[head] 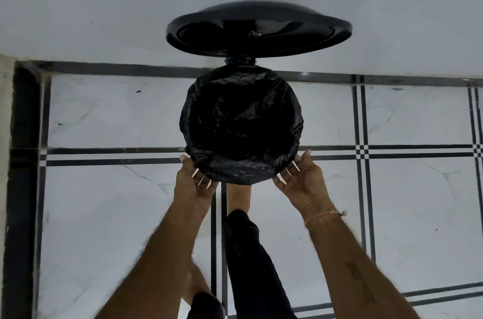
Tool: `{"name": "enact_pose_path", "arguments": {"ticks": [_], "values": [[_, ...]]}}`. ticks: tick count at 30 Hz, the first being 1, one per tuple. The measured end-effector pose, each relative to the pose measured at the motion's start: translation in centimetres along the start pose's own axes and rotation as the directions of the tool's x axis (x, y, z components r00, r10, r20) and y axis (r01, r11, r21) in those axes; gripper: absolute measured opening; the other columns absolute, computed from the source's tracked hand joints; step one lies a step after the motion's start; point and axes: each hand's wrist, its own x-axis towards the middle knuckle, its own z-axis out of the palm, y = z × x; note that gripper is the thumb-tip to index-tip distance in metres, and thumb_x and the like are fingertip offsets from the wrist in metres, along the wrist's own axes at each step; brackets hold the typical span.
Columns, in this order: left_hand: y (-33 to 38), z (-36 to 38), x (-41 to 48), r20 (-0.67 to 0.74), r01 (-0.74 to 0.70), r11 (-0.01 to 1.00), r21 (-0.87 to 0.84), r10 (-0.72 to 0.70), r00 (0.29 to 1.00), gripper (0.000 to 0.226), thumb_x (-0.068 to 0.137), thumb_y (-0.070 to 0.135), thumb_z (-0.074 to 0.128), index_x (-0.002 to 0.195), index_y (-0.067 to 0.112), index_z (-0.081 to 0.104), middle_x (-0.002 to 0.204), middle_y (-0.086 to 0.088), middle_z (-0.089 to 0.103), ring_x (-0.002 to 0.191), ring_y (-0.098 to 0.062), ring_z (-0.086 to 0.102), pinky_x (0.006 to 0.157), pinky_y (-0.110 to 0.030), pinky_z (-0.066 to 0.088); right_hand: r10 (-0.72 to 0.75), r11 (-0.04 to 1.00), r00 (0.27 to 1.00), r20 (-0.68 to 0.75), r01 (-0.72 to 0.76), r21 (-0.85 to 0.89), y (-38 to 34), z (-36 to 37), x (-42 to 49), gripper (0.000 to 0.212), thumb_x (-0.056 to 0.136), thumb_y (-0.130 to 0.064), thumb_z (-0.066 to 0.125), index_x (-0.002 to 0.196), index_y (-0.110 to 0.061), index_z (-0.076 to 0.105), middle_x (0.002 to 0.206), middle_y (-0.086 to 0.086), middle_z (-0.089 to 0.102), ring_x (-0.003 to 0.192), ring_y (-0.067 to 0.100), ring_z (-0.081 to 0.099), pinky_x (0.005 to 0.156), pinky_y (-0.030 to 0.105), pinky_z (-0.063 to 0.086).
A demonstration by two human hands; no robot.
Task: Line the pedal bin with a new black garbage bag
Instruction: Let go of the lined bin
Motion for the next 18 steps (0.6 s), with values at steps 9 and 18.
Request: {"name": "enact_pose_path", "arguments": {"ticks": [9,18], "values": [[5.7,6.3,-5.0,-0.061,-0.288,0.879,0.381,0.335,0.940,0.069,0.099,0.064,0.044,0.153,0.022,0.040,0.146,-0.001,0.050,0.128,-0.025,0.053,0.112,-0.051,0.045,-0.451,0.813,0.890,0.068,0.441,-0.380,-6.2,7.2,-7.0,0.057,0.106,-0.058,0.039,0.156,-0.029,0.035,0.139,-0.015,0.052,0.130,0.014,0.053,0.108,0.041,0.045],[14.9,15.0,-9.7,0.272,-0.460,0.785,0.414,0.376,0.886,0.070,0.092,0.075,0.046,0.145,0.029,0.052,0.157,0.006,0.041,0.145,-0.015,0.035,0.115,-0.040,0.032,-0.382,0.733,0.875,0.297,0.483,-0.480,-17.5,14.8,-10.6,0.062,0.102,-0.067,0.041,0.144,-0.026,0.058,0.144,-0.009,0.052,0.139,0.018,0.042,0.120,0.045,0.033]]}}
